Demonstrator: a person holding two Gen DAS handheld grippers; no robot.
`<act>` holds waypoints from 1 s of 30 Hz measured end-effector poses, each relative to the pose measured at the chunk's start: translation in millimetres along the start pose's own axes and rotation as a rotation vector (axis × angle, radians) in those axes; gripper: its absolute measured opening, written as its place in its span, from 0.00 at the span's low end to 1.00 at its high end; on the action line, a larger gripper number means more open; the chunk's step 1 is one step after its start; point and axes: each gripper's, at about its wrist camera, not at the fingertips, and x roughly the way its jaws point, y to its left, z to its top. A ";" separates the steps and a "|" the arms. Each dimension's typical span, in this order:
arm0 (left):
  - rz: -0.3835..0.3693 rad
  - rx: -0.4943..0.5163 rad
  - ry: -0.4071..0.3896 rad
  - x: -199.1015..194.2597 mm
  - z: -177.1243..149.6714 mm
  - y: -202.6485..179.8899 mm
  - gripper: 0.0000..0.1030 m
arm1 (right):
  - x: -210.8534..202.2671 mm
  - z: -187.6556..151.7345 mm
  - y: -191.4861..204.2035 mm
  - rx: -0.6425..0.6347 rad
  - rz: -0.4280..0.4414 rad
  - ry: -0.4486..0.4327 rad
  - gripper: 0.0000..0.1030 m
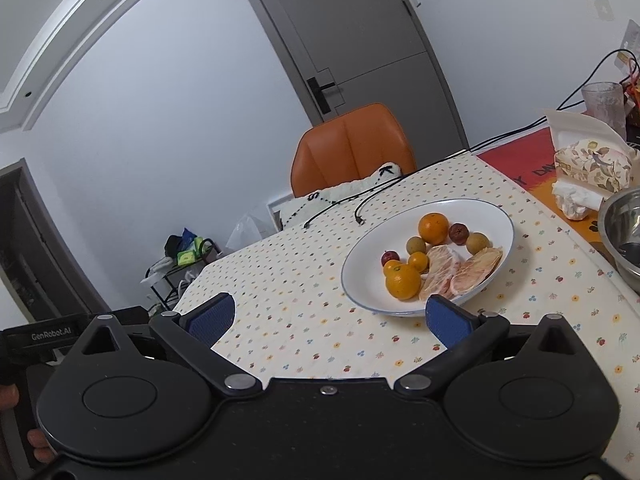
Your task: Organize fruits
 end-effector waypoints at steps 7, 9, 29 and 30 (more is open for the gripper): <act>0.005 -0.003 0.011 -15.1 -4.8 13.0 0.94 | -7.8 -3.1 13.5 -0.032 0.011 0.019 1.00; 0.001 -0.008 0.014 -19.2 -6.1 16.5 0.94 | -9.4 -4.2 18.0 -0.040 0.015 0.027 1.00; 0.005 -0.021 0.003 -41.8 -17.1 42.6 0.94 | -21.2 -12.0 41.0 -0.078 0.025 0.071 1.00; 0.009 -0.019 0.005 -41.8 -17.6 44.4 0.94 | -21.6 -12.2 41.0 -0.079 0.024 0.072 1.00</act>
